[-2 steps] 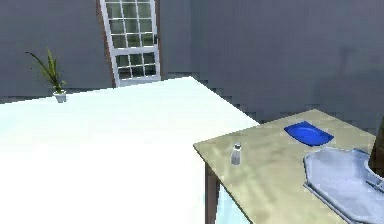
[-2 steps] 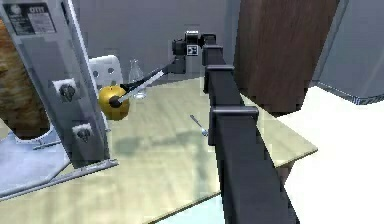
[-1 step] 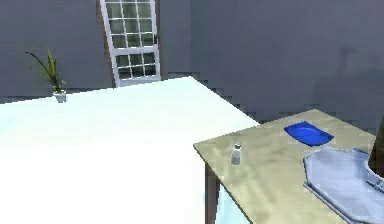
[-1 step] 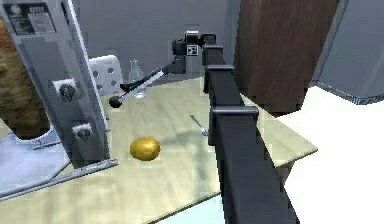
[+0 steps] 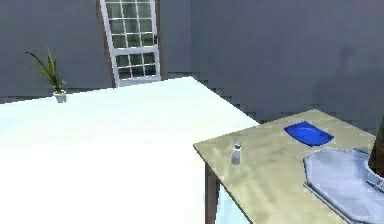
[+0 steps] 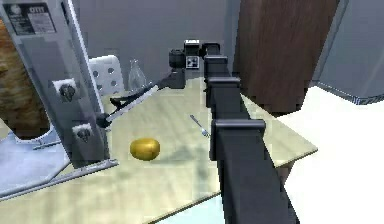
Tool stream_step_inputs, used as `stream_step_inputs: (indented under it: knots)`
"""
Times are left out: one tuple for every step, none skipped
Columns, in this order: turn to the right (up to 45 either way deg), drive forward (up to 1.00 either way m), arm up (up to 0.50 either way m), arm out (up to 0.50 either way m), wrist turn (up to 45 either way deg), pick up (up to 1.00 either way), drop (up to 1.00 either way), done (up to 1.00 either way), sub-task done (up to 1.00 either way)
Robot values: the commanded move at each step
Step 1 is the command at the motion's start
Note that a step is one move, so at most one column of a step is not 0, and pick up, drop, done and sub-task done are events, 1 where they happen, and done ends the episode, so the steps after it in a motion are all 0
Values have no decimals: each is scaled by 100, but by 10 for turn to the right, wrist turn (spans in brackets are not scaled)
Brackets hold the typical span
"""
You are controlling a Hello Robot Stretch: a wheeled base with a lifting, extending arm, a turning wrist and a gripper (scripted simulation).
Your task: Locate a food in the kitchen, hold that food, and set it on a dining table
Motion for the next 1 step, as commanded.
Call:
stream_step_inputs:
  knots:
    - [0,0,0,0,0,0,0,100,0]
